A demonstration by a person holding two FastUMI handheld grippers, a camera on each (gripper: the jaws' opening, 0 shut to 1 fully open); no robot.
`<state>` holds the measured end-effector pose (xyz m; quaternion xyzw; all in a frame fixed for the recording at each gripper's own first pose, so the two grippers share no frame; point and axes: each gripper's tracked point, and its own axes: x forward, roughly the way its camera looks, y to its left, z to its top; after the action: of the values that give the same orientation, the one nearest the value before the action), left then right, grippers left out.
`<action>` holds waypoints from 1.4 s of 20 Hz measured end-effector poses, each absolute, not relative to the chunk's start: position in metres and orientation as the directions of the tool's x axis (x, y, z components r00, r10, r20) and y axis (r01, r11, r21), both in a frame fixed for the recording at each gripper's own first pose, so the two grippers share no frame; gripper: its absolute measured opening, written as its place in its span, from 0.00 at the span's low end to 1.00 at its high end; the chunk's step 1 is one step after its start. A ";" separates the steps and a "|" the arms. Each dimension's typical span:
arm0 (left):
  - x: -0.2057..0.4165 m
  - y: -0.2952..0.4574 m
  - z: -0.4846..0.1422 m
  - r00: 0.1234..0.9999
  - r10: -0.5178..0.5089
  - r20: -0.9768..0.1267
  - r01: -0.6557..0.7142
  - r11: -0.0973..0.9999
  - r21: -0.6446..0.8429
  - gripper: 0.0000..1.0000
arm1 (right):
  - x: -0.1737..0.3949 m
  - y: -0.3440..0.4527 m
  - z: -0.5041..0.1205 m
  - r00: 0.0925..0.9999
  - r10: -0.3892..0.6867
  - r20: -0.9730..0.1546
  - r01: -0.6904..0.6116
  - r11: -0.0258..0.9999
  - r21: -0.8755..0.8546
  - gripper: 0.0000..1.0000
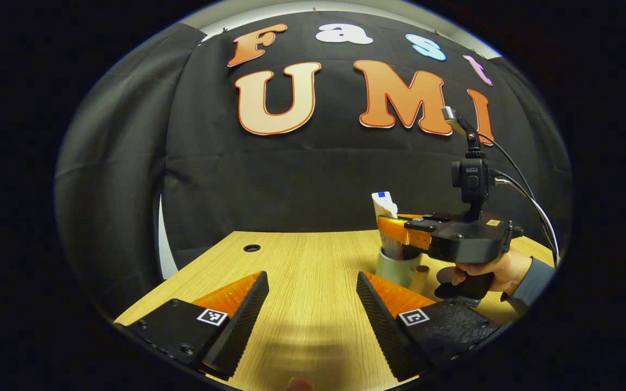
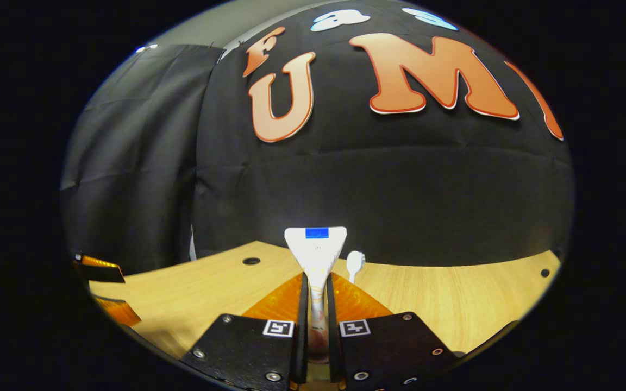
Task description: Put the toothbrush and toothpaste on the desktop into the cup, then pick up the cup and place it on the coaster on the desktop.
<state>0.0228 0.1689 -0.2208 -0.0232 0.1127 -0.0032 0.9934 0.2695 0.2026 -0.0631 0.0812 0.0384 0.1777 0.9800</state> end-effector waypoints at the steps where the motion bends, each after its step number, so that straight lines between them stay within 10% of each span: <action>1: 0.023 0.167 -0.221 0.974 -0.016 -0.227 0.004 0.999 -0.049 0.98 | 0.267 0.202 -0.065 0.930 0.362 -0.062 -0.348 0.923 0.166 0.17; 11: 0.023 0.127 -0.241 0.938 -0.080 -0.336 0.055 0.995 -0.085 0.98 | 0.230 0.181 -0.087 0.903 0.375 -0.210 -0.362 0.927 0.099 0.31; 22: 0.051 0.088 -0.247 0.890 -0.137 -0.436 0.087 0.987 -0.134 0.98 | 0.175 0.108 0.012 0.936 0.349 -0.049 -0.344 0.935 0.089 0.77; 28: 0.064 0.059 -0.247 0.830 -0.203 -0.520 0.120 0.975 -0.188 0.98 | 0.133 0.051 0.047 0.953 0.303 -0.014 -0.303 0.953 0.020 0.86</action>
<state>0.0644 0.0588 -0.2470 -0.0740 0.2795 -0.0845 0.9536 0.1331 0.0510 0.0473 0.0087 0.0084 0.1534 0.9881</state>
